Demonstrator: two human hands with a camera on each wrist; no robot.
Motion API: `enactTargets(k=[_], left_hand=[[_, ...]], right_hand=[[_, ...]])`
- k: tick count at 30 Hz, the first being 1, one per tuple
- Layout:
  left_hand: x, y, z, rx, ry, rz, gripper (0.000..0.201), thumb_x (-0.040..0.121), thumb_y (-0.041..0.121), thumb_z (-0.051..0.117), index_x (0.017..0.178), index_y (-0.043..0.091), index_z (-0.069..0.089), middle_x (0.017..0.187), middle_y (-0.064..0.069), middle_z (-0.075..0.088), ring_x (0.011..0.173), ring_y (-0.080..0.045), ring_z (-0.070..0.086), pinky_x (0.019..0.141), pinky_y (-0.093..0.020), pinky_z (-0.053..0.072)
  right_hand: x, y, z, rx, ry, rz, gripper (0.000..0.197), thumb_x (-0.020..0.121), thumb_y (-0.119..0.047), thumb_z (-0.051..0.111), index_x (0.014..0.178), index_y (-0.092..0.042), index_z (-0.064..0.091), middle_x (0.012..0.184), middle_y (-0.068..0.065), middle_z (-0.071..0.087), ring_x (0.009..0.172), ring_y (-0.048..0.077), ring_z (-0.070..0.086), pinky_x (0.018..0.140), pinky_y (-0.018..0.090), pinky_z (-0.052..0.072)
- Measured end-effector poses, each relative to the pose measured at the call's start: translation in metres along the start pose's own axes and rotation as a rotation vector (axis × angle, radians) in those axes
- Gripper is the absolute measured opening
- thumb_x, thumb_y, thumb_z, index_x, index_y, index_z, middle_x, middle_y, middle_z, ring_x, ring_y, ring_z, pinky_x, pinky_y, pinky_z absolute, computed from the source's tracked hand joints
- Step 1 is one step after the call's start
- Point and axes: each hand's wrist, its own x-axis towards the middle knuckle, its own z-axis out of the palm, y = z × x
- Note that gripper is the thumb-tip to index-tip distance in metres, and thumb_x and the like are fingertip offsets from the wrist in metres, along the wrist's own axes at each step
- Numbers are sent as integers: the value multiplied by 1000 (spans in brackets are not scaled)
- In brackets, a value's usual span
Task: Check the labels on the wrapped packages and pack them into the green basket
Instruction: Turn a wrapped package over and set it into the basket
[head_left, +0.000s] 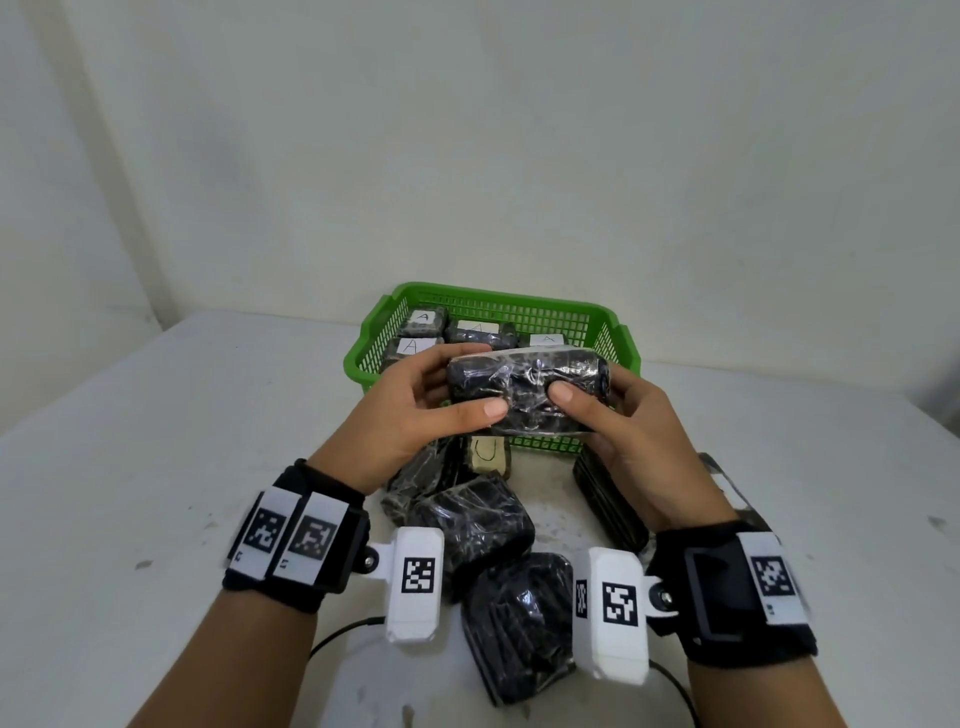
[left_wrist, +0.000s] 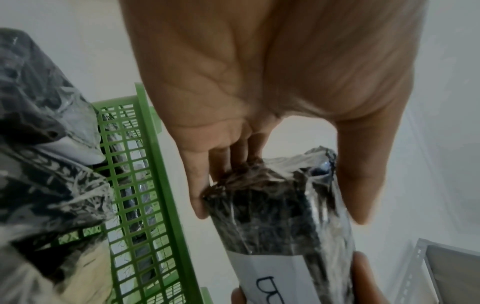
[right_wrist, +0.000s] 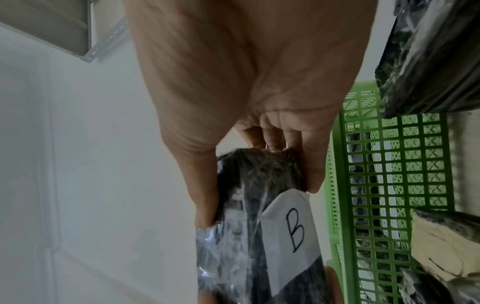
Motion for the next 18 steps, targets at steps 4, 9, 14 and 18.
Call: enactTargets(k=[4,9,14,18], left_hand=[[1,0,1,48,74,42,66,65,26,91,125,17,64,119,-1,72,112,-15,69,93,-25,55],[-1,0,1,82,6,66,70,64,10,88,127,18,60,126,2,67,120,-10,63,92,-27,56],[0,-2,4,83,-91,62,80,65,-1,89,135,19,54,136,3,58,129,-12,56,101,-36,53],[0,-4,6,111,-45,-18,80,69,43,87,139,34,50,137,13,57,127,-7,56,108,-37,46]], right_hand=[[2,4,-5,-54,-11,0,87,62,-57,94,137,-21,66,135,2,71,127,22,67,114,50,47],[0,-3,-5,2,-58,98,101,51,-72,91,128,-10,70,122,12,76,112,24,74,92,39,62],[3,1,-5,45,18,128,112,45,-57,100,135,-2,63,119,10,77,108,33,75,94,48,62],[6,5,-6,12,69,46,100,50,-55,102,138,-25,65,141,6,67,135,28,61,114,55,47]])
